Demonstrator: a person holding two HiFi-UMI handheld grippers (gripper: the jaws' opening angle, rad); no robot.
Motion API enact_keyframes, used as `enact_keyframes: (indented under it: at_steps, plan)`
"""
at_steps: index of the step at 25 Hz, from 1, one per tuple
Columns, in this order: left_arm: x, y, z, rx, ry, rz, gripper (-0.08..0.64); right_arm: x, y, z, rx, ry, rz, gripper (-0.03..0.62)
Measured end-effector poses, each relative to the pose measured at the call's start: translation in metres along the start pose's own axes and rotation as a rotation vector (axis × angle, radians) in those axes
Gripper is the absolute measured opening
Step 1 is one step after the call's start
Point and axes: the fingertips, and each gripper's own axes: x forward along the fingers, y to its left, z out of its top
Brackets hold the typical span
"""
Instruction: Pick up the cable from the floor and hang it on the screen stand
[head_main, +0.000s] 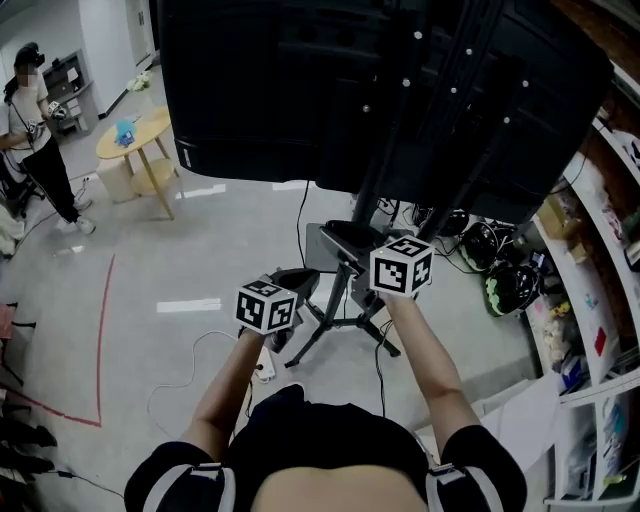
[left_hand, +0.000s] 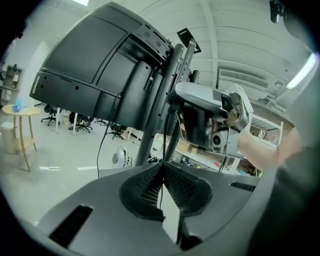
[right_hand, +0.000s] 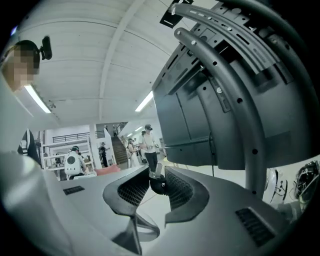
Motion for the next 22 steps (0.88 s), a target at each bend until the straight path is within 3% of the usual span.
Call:
enact_keyframes:
  at_steps: [4, 13, 22]
  plan:
    - [-0.004, 0.021, 0.025, 0.01, 0.002, -0.007, 0.008, 0.036, -0.003, 0.036, -0.023, -0.021, 0.024, 0.109]
    - [-0.022, 0.086, 0.103, 0.046, -0.069, 0.06, 0.008, 0.109, -0.002, 0.094, -0.074, -0.024, 0.072, 0.109]
    - [-0.029, 0.108, 0.173, 0.074, -0.15, 0.077, 0.008, 0.147, 0.004, 0.147, -0.152, -0.017, 0.116, 0.109]
